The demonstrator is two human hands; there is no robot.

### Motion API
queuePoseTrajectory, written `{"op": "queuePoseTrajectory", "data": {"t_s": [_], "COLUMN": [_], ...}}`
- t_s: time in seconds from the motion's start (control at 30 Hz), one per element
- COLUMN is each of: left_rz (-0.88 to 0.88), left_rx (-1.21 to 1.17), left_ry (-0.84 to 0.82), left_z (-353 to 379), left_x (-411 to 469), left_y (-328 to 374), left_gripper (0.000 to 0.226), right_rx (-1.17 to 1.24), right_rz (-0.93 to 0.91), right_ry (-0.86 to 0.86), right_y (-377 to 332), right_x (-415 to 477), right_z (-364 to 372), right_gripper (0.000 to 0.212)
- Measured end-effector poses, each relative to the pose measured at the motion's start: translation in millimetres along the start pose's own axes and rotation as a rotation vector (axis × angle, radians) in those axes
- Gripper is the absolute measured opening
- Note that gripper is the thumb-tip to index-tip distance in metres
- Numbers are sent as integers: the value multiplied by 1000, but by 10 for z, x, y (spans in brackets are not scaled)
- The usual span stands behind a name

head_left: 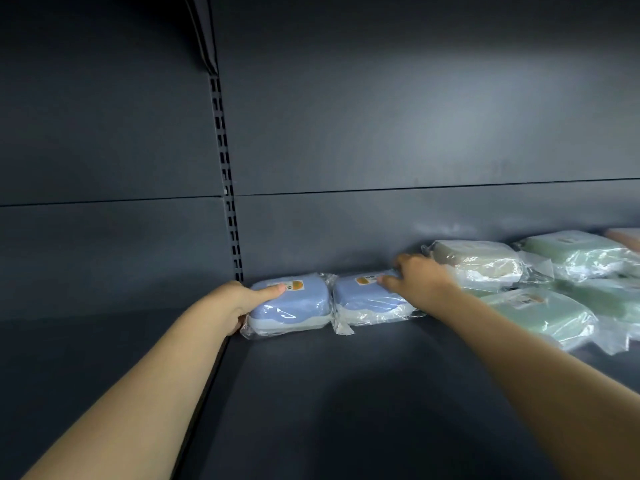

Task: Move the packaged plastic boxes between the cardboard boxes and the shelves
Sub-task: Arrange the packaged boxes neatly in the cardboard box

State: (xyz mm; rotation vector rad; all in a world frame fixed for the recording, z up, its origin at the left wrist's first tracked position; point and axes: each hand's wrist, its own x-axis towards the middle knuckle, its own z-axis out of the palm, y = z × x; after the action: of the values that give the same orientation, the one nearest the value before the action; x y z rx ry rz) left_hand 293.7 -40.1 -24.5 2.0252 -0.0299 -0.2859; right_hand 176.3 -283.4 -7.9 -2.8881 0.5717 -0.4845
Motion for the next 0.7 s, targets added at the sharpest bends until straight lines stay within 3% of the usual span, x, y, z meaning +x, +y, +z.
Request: {"op": "queuePoseTrajectory", "data": {"t_s": [0.13, 0.23, 0.37, 0.53, 0.7], "left_rz": [6, 31, 69, 66, 46], "left_rx": [-118, -152, -198, -229, -274], "left_ry": [-18, -5, -39, -49, -45], "left_z": [-64, -96, -130, -218, -306], "left_x": [-1, -51, -140, -249, -501], "left_y": [-23, -34, -55, -150, -275], "left_gripper": [62, 47, 46, 58, 62], "right_rx": [65, 171, 410, 568, 521], "right_rz": [138, 203, 293, 284, 299], "right_ry": [-87, -128, -150, -76, -72], "right_y": [-163, -273, -318, -363, -412], "right_x": [19, 26, -32, -216, -478], "right_z": [120, 151, 175, 162, 60], "right_gripper": [57, 65, 95, 85, 100]}}
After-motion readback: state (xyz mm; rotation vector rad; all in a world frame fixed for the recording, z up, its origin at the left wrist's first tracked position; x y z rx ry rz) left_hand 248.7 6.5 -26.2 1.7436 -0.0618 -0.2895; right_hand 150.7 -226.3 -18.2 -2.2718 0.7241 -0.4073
